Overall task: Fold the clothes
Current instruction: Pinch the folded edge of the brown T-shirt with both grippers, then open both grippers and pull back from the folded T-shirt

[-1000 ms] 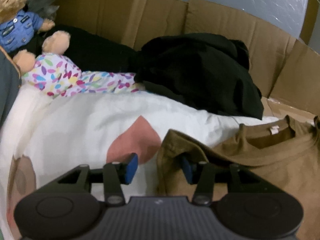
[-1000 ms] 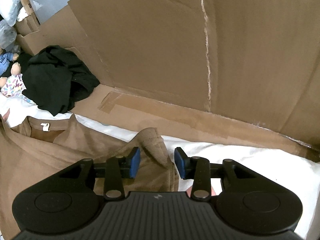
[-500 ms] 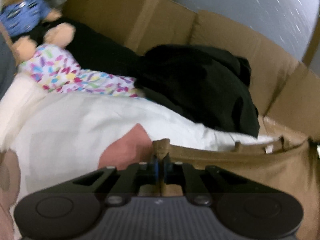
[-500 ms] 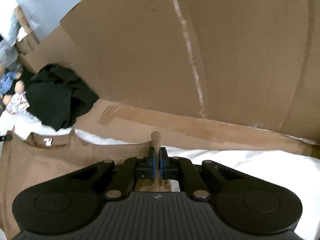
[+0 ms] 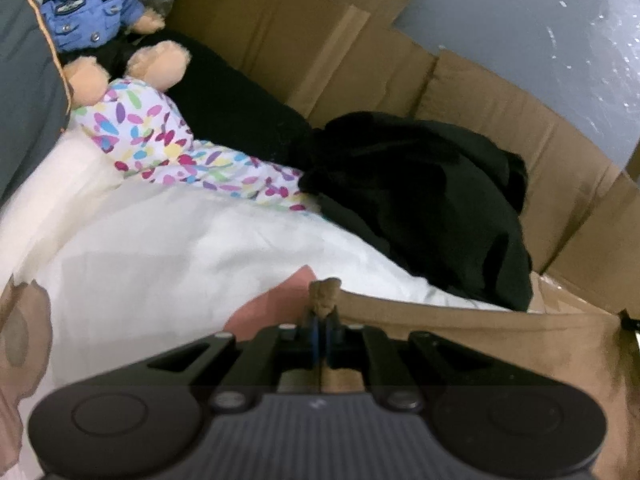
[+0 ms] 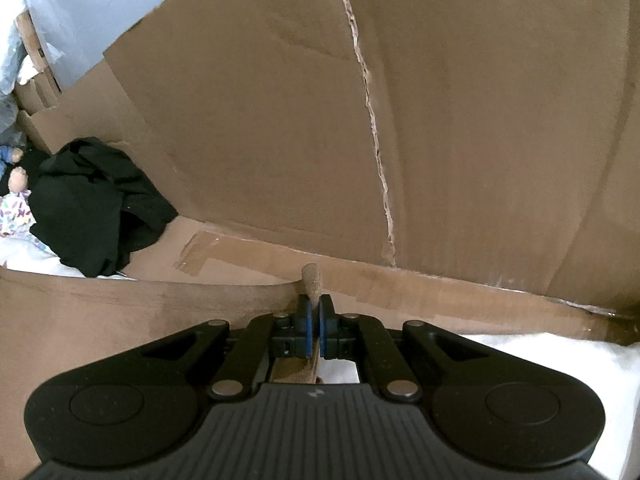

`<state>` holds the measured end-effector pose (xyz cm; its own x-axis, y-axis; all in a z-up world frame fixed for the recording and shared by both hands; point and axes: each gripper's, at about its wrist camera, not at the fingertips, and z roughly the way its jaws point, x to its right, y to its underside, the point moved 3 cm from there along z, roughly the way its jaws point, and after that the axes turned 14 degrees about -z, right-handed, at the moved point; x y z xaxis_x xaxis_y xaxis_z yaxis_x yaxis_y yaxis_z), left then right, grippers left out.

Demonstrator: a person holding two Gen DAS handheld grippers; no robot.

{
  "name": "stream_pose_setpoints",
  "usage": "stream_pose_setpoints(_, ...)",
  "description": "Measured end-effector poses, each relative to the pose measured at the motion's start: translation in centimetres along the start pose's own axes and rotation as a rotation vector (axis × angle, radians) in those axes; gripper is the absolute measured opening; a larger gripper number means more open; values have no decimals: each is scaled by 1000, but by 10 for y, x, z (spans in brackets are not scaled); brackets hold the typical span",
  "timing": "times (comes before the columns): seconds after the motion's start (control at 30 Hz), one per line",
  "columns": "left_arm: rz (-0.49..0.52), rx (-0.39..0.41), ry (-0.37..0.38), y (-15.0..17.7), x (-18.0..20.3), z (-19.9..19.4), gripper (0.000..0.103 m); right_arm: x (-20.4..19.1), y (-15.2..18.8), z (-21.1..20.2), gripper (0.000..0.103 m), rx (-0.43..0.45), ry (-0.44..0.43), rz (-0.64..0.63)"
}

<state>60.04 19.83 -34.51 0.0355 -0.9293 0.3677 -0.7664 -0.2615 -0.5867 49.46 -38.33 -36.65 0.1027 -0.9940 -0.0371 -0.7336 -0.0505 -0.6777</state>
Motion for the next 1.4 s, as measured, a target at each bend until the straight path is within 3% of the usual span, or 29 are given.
stream_pose_setpoints(0.23,7,-28,-57,-3,3,13,4,-1,2,23,3,-73,38,-4)
stream_pose_setpoints(0.33,1,-35,-80,-4,8,13,11,-3,0,22,6,-61,44,18)
stream_pose_setpoints(0.4,0,-32,-96,-4,12,9,21,-2,-1,17,13,-48,41,33)
stream_pose_setpoints(0.47,-9,-15,-117,-3,13,3,36,0,-1,12,34,-39,43,46)
stream_pose_setpoints(0.53,-26,-2,-134,-2,11,-2,41,4,0,3,39,-33,54,59)
stream_pose_setpoints(0.87,-64,-30,-118,14,6,-50,43,8,3,-61,39,-21,71,57)
stream_pose_setpoints(1.1,-30,-60,-77,23,16,-100,44,-17,-3,-125,39,-38,8,34)
stream_pose_setpoints(1.4,-9,-68,-69,44,25,-175,47,-32,4,-204,39,8,-20,-26)
